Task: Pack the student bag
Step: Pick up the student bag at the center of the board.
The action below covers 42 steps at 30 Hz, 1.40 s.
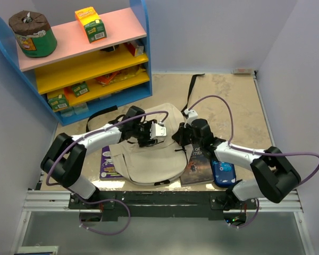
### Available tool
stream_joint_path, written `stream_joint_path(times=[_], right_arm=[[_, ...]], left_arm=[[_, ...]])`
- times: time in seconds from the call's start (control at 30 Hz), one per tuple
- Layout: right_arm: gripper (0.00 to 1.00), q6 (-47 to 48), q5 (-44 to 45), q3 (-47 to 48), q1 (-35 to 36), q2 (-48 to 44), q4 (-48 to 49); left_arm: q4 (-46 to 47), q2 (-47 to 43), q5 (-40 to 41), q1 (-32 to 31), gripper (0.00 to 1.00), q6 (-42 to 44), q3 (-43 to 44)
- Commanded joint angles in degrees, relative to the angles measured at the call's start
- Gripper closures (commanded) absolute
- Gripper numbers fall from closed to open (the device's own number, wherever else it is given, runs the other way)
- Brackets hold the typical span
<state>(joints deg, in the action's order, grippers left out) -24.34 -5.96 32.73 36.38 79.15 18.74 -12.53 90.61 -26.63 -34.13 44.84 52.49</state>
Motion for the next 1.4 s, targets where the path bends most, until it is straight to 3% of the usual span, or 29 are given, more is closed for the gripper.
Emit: stream_joint_path(times=[0.0,0.17,0.37,0.47,0.57,0.6,0.97,1.17,1.2,1.23,1.3,1.37], right_arm=[[1.0,0.7,-1.2,1.0,0.4,1.4,3.1],[1.0,0.4,-1.7,1.3,0.5,0.7,3.3],[1.0,0.4,-1.7,-0.2,0.8,-2.0,2.9],[1.0,0.3,-1.6,-1.2,0.9,-3.4,2.9],[1.0,0.3,-1.3,-1.6,0.8,-3.8,2.8],[1.0,0.3,-1.3,-1.8,0.8,-3.8,2.8],[1.0,0.2,-0.8,-2.4,0.9,-3.5,4.2],[1.0,0.3,-1.8,-1.8,0.8,-4.4,4.8],[0.98,0.4,-2.6,-1.4,0.9,-5.0,4.8],[0.83,0.4,-3.1,-0.9,0.9,-5.2,4.0],[0.63,0.5,-3.7,2.1,0.8,-6.5,0.4],[0.52,-0.4,-3.3,5.0,0.9,-8.7,-1.4]], left_arm=[[-4.2,-3.5,-11.0,-0.5,0.29,4.1,-1.9],[3.7,-0.5,-1.7,-1.4,0.28,2.9,-4.0],[16.7,3.8,12.4,-1.4,0.41,0.0,-4.2],[16.2,4.8,13.4,-1.4,0.55,0.5,-4.2],[15.1,4.1,13.3,-1.4,0.85,-0.1,-4.1],[14.4,3.8,13.7,-1.4,1.0,-0.3,-4.1],[4.5,-9.6,13.7,0.6,1.0,-9.9,3.5],[0.1,-12.5,8.9,4.7,1.0,-15.5,8.7],[-0.3,-12.8,8.4,5.4,1.0,-15.9,9.2],[-0.9,-13.4,8.1,5.8,1.0,-16.9,9.6],[-3.0,-14.4,6.5,7.7,1.0,-17.6,10.9],[-5.9,-16.3,6.0,9.2,1.0,-17.7,11.8]])
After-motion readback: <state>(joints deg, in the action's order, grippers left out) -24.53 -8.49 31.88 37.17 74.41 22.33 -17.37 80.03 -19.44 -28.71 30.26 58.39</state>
